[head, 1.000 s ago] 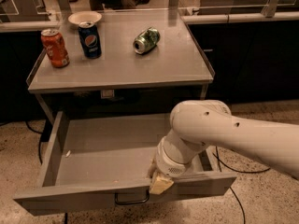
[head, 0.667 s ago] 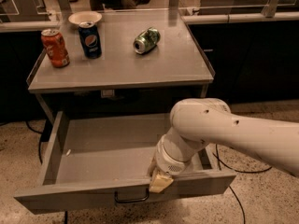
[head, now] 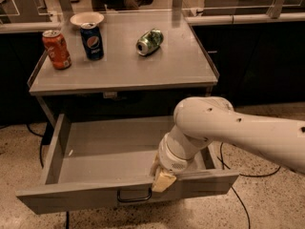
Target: Close top drawer
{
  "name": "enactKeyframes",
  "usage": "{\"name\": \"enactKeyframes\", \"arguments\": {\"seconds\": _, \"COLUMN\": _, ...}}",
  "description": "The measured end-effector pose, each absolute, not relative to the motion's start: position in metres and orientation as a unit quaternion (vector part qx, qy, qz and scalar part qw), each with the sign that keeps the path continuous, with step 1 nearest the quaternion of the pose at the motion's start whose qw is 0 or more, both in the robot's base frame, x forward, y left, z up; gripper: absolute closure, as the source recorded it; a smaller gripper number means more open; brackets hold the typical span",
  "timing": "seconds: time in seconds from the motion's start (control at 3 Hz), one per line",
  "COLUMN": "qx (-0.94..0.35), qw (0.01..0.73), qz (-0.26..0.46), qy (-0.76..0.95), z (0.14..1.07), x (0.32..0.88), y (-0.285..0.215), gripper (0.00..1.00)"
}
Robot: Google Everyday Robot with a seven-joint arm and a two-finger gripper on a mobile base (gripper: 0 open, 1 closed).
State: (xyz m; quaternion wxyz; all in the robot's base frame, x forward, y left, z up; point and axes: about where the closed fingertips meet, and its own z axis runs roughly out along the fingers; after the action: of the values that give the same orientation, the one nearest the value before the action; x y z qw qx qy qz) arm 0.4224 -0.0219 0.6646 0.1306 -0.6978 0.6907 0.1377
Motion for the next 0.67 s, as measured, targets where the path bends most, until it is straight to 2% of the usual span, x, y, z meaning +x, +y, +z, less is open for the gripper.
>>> {"name": "enactKeyframes", "arguments": {"seconds": 0.67, "qx": -0.702, "qw": 0.132, "qz": 0.133, "qy": 0.687, "z": 0.6632, "x": 0.4341, "y": -0.0225, "gripper": 1.00}}
